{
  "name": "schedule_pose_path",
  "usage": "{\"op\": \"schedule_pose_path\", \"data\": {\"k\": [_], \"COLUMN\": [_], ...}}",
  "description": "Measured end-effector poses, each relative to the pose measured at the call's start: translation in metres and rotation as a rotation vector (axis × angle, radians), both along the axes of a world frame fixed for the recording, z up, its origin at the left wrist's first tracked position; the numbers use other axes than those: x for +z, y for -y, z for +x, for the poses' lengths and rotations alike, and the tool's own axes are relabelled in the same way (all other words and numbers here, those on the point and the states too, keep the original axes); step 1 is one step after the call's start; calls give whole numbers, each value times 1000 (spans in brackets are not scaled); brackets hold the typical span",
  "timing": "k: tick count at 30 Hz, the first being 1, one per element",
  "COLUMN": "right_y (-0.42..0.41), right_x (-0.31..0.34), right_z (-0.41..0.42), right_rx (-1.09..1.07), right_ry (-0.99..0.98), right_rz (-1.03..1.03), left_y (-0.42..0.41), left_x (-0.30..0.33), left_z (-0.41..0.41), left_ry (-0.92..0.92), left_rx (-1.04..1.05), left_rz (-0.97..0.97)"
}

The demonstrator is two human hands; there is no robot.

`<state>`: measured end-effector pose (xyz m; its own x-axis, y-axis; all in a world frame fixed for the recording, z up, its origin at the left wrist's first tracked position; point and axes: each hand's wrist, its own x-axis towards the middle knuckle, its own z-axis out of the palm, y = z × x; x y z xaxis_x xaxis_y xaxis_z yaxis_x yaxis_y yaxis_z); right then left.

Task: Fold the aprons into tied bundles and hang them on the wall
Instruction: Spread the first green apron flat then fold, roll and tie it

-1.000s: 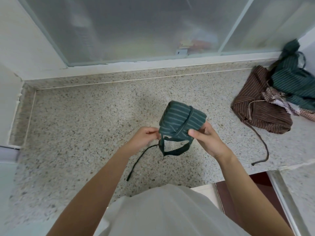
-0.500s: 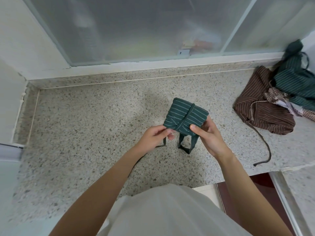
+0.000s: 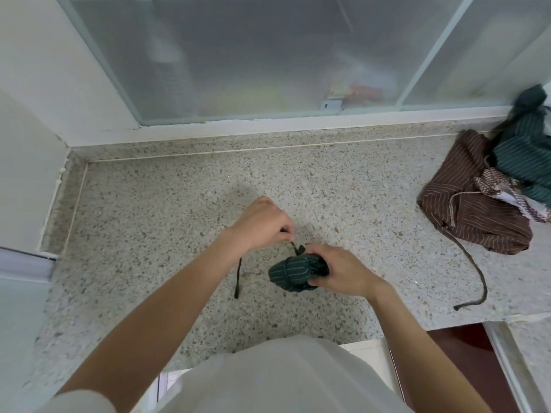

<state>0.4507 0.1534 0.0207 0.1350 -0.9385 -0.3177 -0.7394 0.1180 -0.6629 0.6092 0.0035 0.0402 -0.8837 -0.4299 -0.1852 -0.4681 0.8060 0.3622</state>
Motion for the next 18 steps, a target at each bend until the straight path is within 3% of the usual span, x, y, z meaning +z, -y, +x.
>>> {"op": "schedule_pose_path", "data": {"k": [3, 6, 9, 11, 15, 18], "right_y": [9, 17, 27, 33, 48, 63], "right_x": [-5, -5, -1, 1, -12, -34], "right_z": [-3, -4, 3, 9, 20, 19], "right_rx": [-318, -662, -989, -1037, -1072, -1161], "right_ry": [14, 185, 745, 986, 1017, 963], "right_rz": [-86, -169, -92, -17, 92, 119], "left_y": [-6, -15, -29, -36, -33, -25], "left_x": [9, 1, -11, -22, -49, -68], "left_z": [-7, 3, 12, 14, 13, 3], "left_ry": [-95, -406, -645, -680, -640, -587], "left_rx": [85, 301, 420, 478, 668, 760], "left_rz": [-139, -166, -99, -2, 334, 456]}}
